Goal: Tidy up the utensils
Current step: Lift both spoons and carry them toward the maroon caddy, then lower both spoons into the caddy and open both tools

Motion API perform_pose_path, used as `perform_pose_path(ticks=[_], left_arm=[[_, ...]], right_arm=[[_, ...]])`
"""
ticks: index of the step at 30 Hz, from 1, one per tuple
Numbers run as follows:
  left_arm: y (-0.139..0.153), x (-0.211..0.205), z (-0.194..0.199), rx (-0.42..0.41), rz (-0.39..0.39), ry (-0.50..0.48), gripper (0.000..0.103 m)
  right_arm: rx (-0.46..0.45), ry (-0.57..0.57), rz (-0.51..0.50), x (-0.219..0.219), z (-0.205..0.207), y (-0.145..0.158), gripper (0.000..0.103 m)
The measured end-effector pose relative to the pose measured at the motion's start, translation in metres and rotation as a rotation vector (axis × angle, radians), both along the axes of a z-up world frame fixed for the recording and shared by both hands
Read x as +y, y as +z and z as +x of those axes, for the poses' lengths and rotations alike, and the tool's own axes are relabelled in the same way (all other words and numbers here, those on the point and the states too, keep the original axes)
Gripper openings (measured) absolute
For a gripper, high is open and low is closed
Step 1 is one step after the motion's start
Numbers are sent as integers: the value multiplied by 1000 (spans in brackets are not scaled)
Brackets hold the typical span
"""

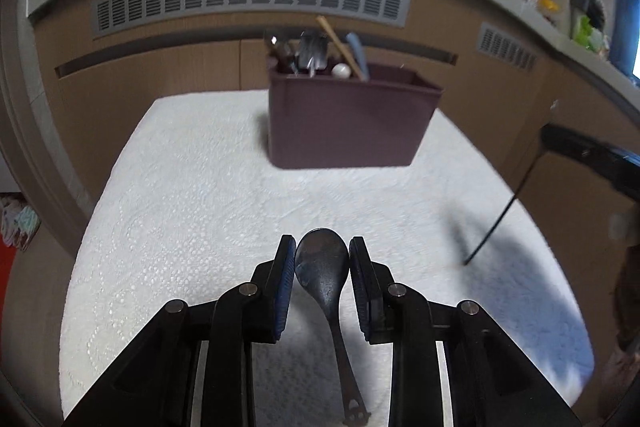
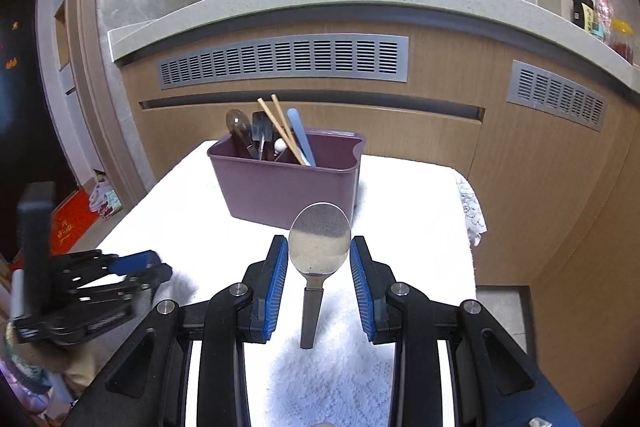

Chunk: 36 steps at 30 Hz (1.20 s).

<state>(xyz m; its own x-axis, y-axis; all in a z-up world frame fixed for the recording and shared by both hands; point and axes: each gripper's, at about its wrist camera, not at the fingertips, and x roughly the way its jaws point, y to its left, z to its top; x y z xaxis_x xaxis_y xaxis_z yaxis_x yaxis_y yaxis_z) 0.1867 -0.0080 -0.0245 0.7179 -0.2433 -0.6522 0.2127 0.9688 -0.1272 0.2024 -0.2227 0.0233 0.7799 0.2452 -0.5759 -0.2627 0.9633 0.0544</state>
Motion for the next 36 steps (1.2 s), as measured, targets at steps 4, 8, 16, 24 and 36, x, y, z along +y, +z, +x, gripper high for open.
perform_pose_path(ticks=[4,8,16,24,36], left_arm=[[19,-1,2,-49,-22,-16,28],[65,0,10,-156,-62,-35,28],[203,0,43,-487,-111,-76,28],[228,-2,111,-483,-114,-74,28],[154,3,174,-310,-124,-76,27]], right_arm=[[1,-3,8,0,0,1,29],[-41,-10,19,0,1,16,29],[-304,-2,20,-1,12,124,29],[-361,-24,-24,13,65,167,29],[-197,-13,-68,34,138,104,29]])
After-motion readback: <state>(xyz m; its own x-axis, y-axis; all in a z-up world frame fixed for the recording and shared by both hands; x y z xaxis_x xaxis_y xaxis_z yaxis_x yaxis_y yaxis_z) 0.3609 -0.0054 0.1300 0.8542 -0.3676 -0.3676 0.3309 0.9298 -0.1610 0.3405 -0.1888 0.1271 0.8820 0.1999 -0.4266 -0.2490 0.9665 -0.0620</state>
